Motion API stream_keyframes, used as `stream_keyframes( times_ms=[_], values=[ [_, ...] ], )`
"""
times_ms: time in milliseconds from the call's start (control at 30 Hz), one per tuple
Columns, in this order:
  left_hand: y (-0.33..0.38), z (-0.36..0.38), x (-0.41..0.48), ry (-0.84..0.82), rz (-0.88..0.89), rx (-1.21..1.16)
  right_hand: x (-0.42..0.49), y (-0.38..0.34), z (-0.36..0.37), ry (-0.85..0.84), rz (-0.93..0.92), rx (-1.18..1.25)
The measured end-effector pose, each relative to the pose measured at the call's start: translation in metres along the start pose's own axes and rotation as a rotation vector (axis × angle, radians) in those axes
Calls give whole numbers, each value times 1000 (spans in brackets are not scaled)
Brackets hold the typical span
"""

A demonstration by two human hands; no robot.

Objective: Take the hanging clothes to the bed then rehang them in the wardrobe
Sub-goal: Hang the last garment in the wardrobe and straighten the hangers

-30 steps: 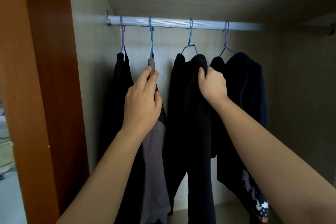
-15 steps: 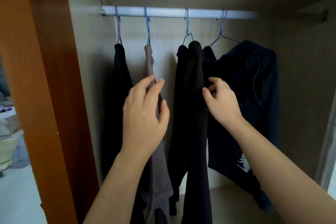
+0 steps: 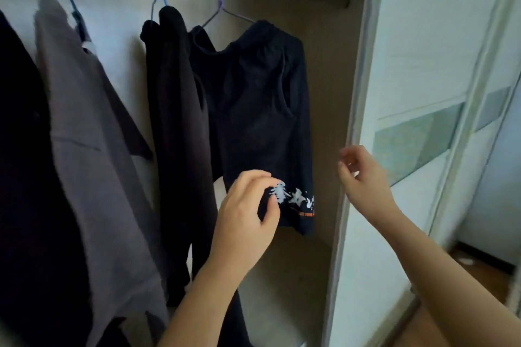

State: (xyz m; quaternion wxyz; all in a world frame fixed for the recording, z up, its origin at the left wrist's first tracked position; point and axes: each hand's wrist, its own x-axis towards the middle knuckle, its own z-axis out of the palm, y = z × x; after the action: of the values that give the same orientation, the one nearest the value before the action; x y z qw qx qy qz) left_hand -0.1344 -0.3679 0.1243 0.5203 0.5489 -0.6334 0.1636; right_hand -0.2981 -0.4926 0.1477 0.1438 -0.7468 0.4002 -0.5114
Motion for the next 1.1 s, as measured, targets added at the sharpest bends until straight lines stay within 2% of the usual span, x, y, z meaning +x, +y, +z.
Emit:
stream_keyframes(
  times_ms=[133,267,433,533,733,833,967,1100],
  values=[
    [-5,38,3,-85,-1,13,16,42,-19,-3,170,-61],
    [-5,76,17,-189,-40,-13,47,65,-21,-55,248,-50],
    [-4,126,36,-317,-123,-154,71,71,-19,-74,133,-135],
    [-1,145,42,-353,-188,-251,70,68,-16,-16,53,-230],
    [7,160,42,-356,-287,-331,66,61,-13,10,14,-209],
    [11,155,38,-299,-301,-346,58,53,-11,-8,-24,-180],
    [8,130,24,-180,-331,-362,40,30,-3,-42,-75,-134],
    [6,90,2,-138,-361,-309,14,-2,6,-80,-108,-111]
  ],
)
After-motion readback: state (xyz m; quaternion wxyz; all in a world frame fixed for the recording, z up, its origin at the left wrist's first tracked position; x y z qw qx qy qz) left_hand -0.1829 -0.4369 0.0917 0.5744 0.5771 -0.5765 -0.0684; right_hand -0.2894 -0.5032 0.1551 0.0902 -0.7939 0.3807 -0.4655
